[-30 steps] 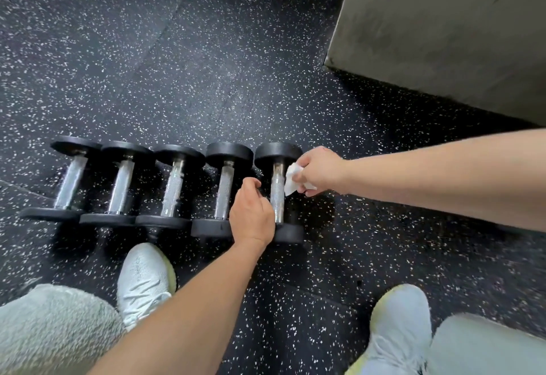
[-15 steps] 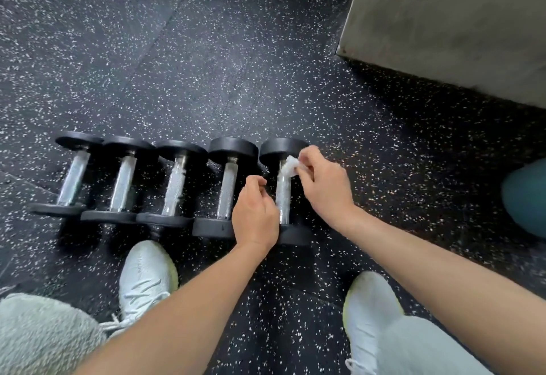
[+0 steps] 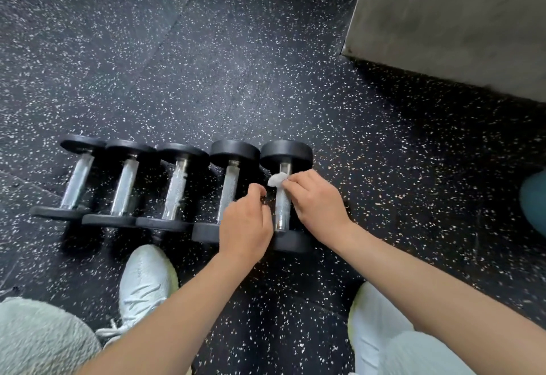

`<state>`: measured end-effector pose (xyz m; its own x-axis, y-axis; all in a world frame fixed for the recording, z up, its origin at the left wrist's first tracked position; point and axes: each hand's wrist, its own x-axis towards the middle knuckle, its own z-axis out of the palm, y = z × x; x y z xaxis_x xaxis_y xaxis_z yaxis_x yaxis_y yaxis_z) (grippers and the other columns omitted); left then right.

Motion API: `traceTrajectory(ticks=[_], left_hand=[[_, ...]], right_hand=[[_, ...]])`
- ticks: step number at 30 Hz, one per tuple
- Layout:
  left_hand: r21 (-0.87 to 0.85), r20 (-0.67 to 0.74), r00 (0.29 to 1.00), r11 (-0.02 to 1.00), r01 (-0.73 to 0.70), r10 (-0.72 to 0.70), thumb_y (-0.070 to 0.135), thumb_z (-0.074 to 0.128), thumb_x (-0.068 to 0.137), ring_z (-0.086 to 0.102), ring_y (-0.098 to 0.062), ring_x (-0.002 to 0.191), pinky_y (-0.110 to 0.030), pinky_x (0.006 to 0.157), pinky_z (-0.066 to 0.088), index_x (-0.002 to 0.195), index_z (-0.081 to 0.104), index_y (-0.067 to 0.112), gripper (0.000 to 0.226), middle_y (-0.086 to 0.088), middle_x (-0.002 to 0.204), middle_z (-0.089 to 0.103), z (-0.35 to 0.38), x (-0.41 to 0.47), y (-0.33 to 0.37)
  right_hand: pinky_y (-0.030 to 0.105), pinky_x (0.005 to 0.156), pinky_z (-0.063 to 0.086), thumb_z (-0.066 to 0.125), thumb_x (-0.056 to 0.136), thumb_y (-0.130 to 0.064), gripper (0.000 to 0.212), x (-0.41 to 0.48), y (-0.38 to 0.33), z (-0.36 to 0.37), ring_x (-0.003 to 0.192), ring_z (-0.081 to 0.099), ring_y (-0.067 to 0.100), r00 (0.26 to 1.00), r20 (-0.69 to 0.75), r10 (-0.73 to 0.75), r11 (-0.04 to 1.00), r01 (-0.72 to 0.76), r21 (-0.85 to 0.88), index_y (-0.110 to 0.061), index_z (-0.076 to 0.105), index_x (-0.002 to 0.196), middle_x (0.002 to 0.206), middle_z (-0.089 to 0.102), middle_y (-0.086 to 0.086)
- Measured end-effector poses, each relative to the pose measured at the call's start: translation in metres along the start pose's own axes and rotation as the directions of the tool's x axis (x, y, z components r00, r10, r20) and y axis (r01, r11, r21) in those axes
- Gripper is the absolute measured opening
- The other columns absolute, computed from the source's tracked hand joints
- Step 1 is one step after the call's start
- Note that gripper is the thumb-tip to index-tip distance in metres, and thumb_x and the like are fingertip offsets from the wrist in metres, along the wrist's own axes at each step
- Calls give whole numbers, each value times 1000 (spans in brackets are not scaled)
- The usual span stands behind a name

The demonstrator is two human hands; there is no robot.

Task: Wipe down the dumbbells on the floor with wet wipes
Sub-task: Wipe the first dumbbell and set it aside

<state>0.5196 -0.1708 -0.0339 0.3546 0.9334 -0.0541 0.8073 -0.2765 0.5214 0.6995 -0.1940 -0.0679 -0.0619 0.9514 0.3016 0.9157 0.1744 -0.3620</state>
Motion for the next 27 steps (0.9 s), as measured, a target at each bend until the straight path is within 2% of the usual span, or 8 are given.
traceTrajectory(ticks=[3,7,9,12,16,20,25,27], left_hand=[[59,67,992,992,-112,108,22,46,93,55,-20,69,-45,78,46,105,60,19,19,9,75,61,-9,-7,-12],[-51,95,978,982,-180,184,29,56,93,52,-8,78,-41,86,43,93,60,26,5,17,78,55,-21,-22,-18],[-28,155,957,970,-243,244,53,63,93,51,-8,85,-36,90,40,93,57,29,24,19,87,53,-25,-26,-22],[54,282,923,956,-288,262,83,71,72,48,-6,92,-30,94,37,101,54,32,60,21,96,49,-28,-23,-28],[77,266,916,941,-330,300,56,87,70,49,-8,91,-35,89,42,100,53,32,52,21,97,48,-26,-22,-31],[52,202,929,943,-327,311,49,92,69,53,-10,90,-32,86,37,101,57,29,51,19,100,52,-21,-28,-33],[40,153,933,941,-336,326,47,93,68,56,-9,90,-29,89,38,102,61,27,51,19,101,55,-19,-31,-34],[26,151,936,945,-326,319,46,94,68,55,-9,91,-31,89,39,103,60,28,52,20,102,55,-19,-32,-32]], right_hand=[[33,59,50,67,87,-2,21,6,5,0,87,55,23,999,33,15,999,-13,-48,-8,69,107,106,63,3],[39,56,54,67,86,0,18,17,17,2,91,56,24,997,49,58,997,-55,-59,-7,68,103,110,62,3],[42,61,55,62,91,-3,17,10,16,3,92,58,25,997,69,41,999,-42,12,-8,67,107,112,63,2],[43,62,55,55,97,-12,17,-2,6,-1,90,59,25,996,92,-17,997,10,76,-10,66,111,110,64,3],[41,62,55,57,96,-13,21,10,5,-2,90,59,26,996,74,47,998,-51,49,-12,68,114,109,63,2],[42,62,55,64,91,-8,19,23,7,2,87,57,26,990,83,114,993,-116,21,-10,70,109,105,62,3],[37,53,49,66,90,-8,11,-2,-6,-7,82,53,21,984,167,-61,998,56,34,-13,71,99,99,61,0],[36,52,50,69,88,-8,11,4,-2,-8,81,54,21,984,169,-55,998,51,27,-14,72,97,98,61,0]])
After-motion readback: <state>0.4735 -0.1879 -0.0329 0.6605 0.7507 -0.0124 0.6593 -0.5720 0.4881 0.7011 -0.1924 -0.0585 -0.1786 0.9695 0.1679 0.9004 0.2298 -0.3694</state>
